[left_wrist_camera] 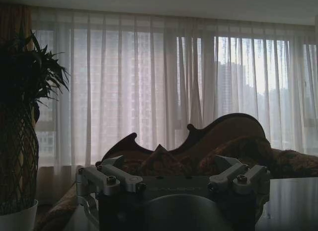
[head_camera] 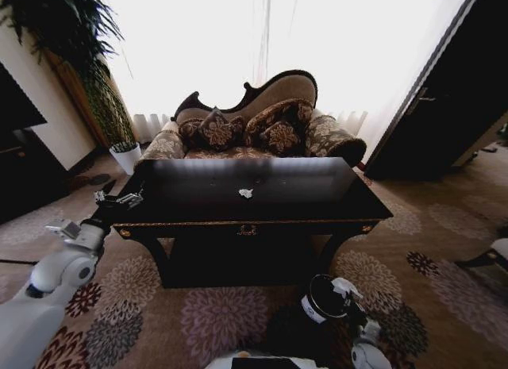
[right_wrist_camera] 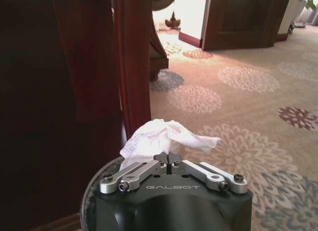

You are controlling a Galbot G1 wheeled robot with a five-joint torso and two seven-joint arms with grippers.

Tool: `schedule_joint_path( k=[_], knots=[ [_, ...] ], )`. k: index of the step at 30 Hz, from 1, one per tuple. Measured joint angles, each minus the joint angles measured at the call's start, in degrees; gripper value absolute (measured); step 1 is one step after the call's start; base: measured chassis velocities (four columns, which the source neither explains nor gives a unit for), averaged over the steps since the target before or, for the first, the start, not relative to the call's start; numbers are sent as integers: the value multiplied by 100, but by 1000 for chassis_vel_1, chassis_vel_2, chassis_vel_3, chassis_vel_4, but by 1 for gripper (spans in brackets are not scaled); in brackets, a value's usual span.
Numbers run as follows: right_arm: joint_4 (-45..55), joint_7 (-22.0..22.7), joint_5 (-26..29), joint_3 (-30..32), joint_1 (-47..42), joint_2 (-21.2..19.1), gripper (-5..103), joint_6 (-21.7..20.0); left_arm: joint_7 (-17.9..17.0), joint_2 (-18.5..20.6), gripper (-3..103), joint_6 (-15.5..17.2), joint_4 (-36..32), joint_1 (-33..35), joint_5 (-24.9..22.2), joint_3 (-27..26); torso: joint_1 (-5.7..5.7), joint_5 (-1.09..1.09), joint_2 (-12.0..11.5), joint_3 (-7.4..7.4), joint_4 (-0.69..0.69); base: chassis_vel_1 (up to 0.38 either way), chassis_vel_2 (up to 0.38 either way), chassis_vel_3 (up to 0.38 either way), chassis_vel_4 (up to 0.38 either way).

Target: Move to the front of the table and place the trash on the table into the trash bin.

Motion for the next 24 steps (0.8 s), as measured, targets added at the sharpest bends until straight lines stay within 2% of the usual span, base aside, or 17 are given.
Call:
schedule_joint_path(
  k=[16,23,24],
  knots=[
    [-1460,-49,-75,-182,1006,31,0,82,0,0,100,0,0,0,0,0,0,0,0,0,1,0,0,0,0],
    [-1564,-48,-67,-180,1082,2,-3,100,0,0,100,0,0,0,0,0,0,0,0,0,0,0,0,0,0],
    [-1562,-47,-67,-183,1088,2,10,100,0,0,100,0,0,0,0,0,0,0,0,0,0,0,0,0,0]
  ],
)
